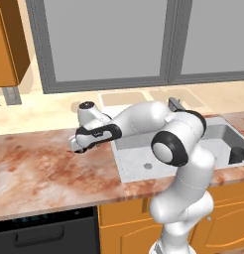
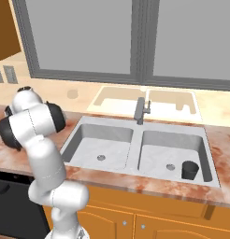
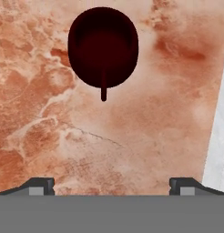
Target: Move any existing items from the left basin to the right basin for drying. Then move the mug from the counter to the left basin of the sink for washing.
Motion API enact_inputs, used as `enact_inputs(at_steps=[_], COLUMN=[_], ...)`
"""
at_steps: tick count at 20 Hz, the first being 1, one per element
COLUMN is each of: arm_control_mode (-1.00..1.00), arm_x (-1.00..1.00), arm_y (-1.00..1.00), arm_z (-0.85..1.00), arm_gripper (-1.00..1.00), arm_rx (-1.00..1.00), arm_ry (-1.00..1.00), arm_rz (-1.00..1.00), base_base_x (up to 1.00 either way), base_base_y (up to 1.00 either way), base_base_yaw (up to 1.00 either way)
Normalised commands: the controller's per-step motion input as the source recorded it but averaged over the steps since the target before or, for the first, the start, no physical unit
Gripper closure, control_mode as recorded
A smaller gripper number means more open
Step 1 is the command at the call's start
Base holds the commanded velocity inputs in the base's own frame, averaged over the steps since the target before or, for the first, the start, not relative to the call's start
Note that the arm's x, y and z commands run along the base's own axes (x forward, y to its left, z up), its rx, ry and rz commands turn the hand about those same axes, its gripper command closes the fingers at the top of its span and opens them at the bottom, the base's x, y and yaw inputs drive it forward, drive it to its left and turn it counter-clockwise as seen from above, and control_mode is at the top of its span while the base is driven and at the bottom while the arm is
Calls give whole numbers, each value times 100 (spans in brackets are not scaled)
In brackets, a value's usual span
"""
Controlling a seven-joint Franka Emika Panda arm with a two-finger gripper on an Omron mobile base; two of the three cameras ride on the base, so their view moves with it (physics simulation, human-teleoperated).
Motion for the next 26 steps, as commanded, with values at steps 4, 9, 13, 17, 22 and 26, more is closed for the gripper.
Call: enact_inputs(at_steps=[4, 9, 13, 17, 22, 26], arm_control_mode=[-100, -100, -100, -100, -100, -100], arm_x=[19, 8, 0, 10, 33, 30], arm_y=[1, 4, 4, 8, 1, 4], arm_z=[-6, -15, -21, -21, -4, -1], arm_gripper=[-100, -100, -100, -100, -100, -100], arm_rx=[0, 0, 0, 0, 0, 0], arm_ry=[0, 0, 0, 0, 0, 0], arm_rz=[1, 1, 1, 0, 0, 0], base_base_x=[0, 0, 0, 0, 0, 0], base_base_y=[0, 0, 0, 0, 0, 0], base_base_yaw=[0, 0, 0, 0, 0, 0])
